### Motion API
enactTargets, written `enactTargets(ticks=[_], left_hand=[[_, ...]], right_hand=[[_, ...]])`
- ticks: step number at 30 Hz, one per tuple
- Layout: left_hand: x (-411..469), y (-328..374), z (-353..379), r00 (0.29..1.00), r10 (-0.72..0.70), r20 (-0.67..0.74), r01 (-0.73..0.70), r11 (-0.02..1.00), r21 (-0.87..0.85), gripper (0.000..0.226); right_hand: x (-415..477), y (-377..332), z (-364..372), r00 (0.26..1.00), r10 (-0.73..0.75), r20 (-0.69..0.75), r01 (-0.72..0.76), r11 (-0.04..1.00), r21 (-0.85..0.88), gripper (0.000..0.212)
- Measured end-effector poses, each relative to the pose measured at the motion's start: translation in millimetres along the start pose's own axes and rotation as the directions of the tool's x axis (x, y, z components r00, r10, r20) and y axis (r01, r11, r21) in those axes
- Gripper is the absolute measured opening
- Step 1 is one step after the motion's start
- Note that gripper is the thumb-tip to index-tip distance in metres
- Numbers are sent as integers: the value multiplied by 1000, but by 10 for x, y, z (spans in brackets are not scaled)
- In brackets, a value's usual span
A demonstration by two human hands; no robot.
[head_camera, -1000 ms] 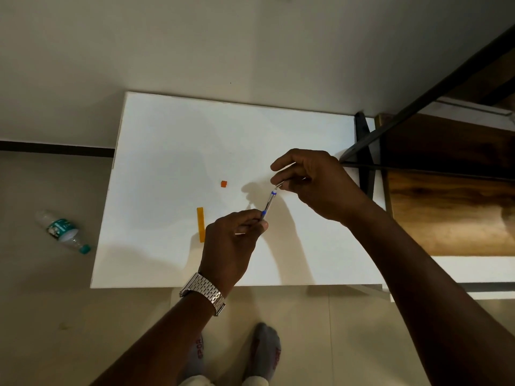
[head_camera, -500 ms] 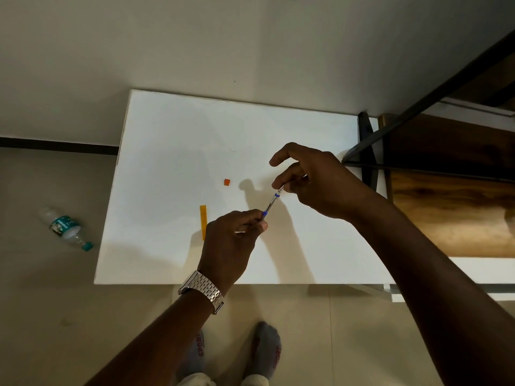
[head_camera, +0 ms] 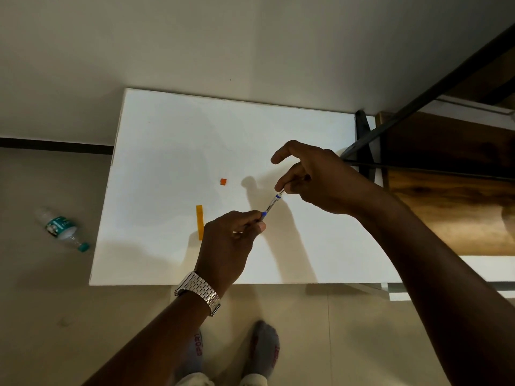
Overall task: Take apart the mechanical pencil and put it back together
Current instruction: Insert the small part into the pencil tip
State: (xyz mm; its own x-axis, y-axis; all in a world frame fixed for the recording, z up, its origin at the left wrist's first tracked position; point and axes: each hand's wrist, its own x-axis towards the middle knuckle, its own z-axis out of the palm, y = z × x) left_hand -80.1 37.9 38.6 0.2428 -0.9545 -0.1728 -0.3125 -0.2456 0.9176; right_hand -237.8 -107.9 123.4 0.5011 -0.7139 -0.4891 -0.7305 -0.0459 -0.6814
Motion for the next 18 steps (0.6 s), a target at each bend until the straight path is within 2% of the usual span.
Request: enactTargets(ticks=[5, 18], left_hand=[[-2, 19, -1, 1000, 9, 9, -10, 1000, 12, 21], [-6, 14, 31, 999, 43, 4, -43, 999, 7, 23]], right_hand=[[-8, 28, -11, 1000, 7, 8, -8, 999, 39, 47], [-53, 49, -18, 1000, -17, -9, 16, 999, -34, 47]])
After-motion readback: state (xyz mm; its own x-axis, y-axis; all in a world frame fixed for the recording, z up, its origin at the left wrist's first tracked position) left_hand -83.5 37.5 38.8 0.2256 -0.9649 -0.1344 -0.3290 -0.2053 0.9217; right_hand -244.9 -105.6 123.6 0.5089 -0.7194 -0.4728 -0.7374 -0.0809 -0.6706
